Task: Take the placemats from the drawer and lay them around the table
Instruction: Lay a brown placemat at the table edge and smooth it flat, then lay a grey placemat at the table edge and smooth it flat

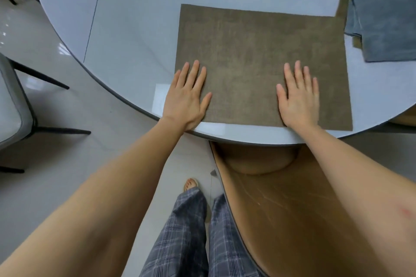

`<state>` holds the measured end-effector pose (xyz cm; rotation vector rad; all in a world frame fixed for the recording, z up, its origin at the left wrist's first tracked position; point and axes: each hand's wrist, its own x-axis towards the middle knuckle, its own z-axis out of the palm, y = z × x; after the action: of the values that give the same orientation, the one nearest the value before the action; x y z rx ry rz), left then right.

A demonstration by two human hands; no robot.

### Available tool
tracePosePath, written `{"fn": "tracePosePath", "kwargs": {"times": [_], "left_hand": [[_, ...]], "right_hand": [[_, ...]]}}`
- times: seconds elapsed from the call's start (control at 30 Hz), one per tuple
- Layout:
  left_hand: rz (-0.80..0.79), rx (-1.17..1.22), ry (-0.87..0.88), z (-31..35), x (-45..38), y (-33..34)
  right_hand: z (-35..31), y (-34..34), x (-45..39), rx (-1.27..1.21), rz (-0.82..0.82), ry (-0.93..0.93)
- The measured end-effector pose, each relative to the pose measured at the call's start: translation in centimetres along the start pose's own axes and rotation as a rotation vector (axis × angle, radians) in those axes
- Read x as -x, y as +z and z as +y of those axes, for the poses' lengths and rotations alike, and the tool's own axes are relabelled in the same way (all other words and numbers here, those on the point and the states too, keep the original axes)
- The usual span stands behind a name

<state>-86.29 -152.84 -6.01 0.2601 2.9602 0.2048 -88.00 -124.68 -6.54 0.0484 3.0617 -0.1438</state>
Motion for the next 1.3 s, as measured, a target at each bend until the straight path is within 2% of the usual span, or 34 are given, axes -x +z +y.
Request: {"fn": "tracePosePath", "kwargs": {"times": [0.07, 0.1, 0.13, 0.17, 0.27, 0.33, 0.57, 0.7, 0.8, 0.9, 0.97, 1.1, 1.3], "left_hand": [[-0.041, 0.007, -0.086, 1.6, -0.4, -0.4], [-0.054, 0.007, -0.132, 2.7, -0.7, -0.7], [-0.065, 0.02, -0.172, 3.7, -1.1, -0.9], [-0.073, 0.043, -0.209, 4.6, -1.5, -1.1], [-0.087, 0.049, -0.253, 5.5, -1.9, -0.9], [-0.084, 0.009, -0.242, 5.3, -1.8, -0.7], [-0.183, 0.024, -0.25, 5.1, -1.9, -2.5], [-0.355, 0.076, -0.293, 5.3, -3.3, -5.7], [-0.383, 0.059, -0.26, 9.2, -5.7, -9.3], [-0.34, 0.068, -0.147, 16.7, -7.6, -11.7], [-0.312, 0.124, -0.092, 22.4, -8.7, -12.2], [-0.326, 0.201, -0.071, 30.6, -10.7, -10.1], [-0.558, 0.068, -0.222, 33.7, -13.1, -5.9]], "right_hand": [[0.5, 0.1, 0.1, -0.041, 0.03, 0.345], [-0.3, 0.1, 0.0, -0.068, 0.031, 0.462], [-1.7, 0.0, -0.2, -0.097, 0.019, 0.484], [-3.3, 0.1, -0.4, -0.108, 0.006, 0.383], [-7.0, 0.5, -0.1, -0.021, -0.076, -0.241], [-5.3, 0.3, 0.0, 0.012, -0.115, -0.363], [7.3, -1.4, 6.0, 0.038, -0.154, -0.001], [13.3, -4.3, 7.0, 0.034, -0.236, -0.01], [17.1, -7.8, 4.0, 0.004, -0.114, 0.009], [20.8, -11.3, -0.4, -0.076, -0.024, 0.029], [23.5, -13.1, -3.3, -0.115, -0.05, 0.016], [28.1, -15.2, -7.8, 0.008, -0.122, -0.096], [29.2, -13.6, -12.6, 0.168, -0.196, -0.319]]}}
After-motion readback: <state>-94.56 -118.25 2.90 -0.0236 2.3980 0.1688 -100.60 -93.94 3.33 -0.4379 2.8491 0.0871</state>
